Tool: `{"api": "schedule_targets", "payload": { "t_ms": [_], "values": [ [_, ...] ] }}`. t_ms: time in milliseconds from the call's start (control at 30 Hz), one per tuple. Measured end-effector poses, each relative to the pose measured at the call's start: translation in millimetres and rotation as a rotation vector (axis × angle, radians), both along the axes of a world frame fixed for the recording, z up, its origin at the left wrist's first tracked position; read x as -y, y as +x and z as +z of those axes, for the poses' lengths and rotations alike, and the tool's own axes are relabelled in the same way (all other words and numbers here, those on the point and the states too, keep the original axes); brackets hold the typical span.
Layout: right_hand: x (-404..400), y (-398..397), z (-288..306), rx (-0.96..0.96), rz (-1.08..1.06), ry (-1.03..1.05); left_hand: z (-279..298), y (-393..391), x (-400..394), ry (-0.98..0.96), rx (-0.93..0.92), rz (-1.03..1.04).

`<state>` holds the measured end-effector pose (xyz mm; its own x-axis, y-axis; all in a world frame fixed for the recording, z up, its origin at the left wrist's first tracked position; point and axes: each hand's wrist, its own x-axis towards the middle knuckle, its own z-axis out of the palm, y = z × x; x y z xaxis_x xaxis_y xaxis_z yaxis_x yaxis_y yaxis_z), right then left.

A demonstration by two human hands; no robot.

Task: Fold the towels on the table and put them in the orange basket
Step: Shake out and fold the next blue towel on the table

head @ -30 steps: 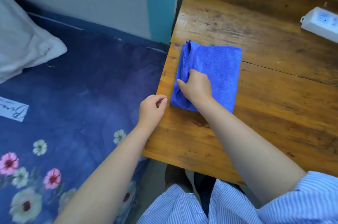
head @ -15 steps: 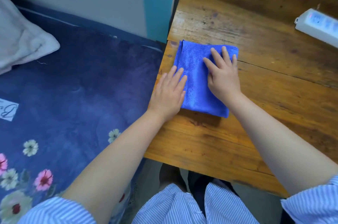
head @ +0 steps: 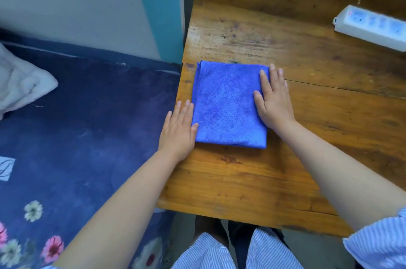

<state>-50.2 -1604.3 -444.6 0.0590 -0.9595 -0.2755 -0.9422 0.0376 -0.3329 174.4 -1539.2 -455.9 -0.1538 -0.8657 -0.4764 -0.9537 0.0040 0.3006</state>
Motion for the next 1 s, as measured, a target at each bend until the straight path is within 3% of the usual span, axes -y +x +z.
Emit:
{"api": "schedule_targets", "payload": {
  "t_ms": [133, 267, 367, 467, 767, 833, 900, 1000],
  "values": [
    [-35, 8, 1, -0.038, 0.018, -0.244, 12, -9, 6, -0.065, 0.002, 0.071],
    [-62, 30, -15, -0.174, 0.142, -0.4, 19, -28, 29, -0.414, -0.094, -0.14],
    [-80, 31, -25, -0.22, 0.121, -0.369, 24, -51, 60, -0.312, -0.072, -0.223],
    [-89, 24, -29, -0.208, 0.119, -0.349, 11, -60, 81, -0.172, 0.052, -0.126],
    [-122, -14, -26, -0.251, 0.323, -0.299, 7, -38, 96, -0.157, 0.028, -0.009],
    [-123, -23, -20, -0.173, 0.373, -0.401, 10, -33, 85, -0.361, 0.018, -0.077],
    [-119, -29, -16, -0.068, 0.417, -0.48, 9, -31, 59, -0.645, -0.103, -0.297],
    [-106, -32, -13, -0.026, 0.509, -0.524, -2, -29, 9, -0.708, -0.225, -0.523]
  ]
}}
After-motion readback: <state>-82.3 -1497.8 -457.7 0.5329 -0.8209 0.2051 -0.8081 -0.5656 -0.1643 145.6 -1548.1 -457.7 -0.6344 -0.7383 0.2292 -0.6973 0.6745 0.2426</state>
